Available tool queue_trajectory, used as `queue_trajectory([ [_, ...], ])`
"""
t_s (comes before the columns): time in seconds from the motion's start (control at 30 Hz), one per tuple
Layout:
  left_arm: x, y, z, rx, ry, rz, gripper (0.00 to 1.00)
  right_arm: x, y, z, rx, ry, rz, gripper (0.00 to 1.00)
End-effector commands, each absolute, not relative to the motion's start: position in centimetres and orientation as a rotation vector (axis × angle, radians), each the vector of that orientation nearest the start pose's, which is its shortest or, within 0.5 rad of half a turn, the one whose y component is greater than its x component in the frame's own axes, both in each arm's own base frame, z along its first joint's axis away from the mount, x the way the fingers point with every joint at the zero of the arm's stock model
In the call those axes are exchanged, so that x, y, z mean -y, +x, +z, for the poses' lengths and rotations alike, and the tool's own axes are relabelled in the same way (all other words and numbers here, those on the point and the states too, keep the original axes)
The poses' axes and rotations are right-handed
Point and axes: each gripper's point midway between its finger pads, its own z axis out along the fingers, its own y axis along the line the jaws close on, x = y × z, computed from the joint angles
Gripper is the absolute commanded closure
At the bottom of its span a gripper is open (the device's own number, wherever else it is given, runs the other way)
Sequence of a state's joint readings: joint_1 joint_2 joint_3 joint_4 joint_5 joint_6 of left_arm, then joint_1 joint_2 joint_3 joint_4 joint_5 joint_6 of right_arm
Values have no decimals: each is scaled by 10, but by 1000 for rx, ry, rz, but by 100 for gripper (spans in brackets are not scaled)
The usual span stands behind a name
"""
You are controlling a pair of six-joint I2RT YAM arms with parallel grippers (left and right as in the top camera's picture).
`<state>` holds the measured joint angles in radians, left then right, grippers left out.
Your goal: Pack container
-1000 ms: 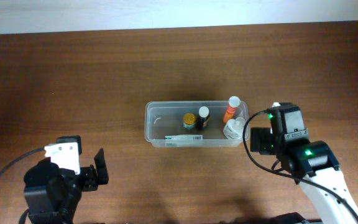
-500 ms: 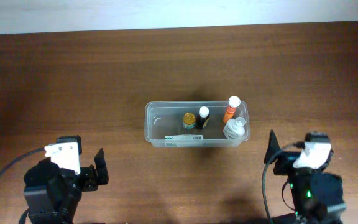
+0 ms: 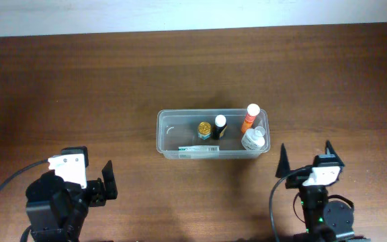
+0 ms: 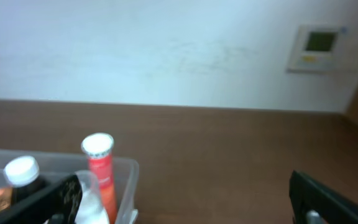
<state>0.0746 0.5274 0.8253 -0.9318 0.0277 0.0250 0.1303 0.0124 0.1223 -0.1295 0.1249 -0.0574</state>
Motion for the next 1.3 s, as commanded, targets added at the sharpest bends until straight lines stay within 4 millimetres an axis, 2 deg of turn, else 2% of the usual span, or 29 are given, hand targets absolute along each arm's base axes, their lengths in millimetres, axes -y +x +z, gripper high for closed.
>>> queue_trajectory([
  [0.0,-9,206,228,-2207,-49,7,1,-20,243,178,-1585,-152,-51,2],
  [0.1,-9,206,228,-2207,-49,7,1,-20,245,157,-1635,-157,-53,2],
  [1.27,-9,206,228,-2207,-49,7,1,-17,245,157,-1638,-144,-55,2],
])
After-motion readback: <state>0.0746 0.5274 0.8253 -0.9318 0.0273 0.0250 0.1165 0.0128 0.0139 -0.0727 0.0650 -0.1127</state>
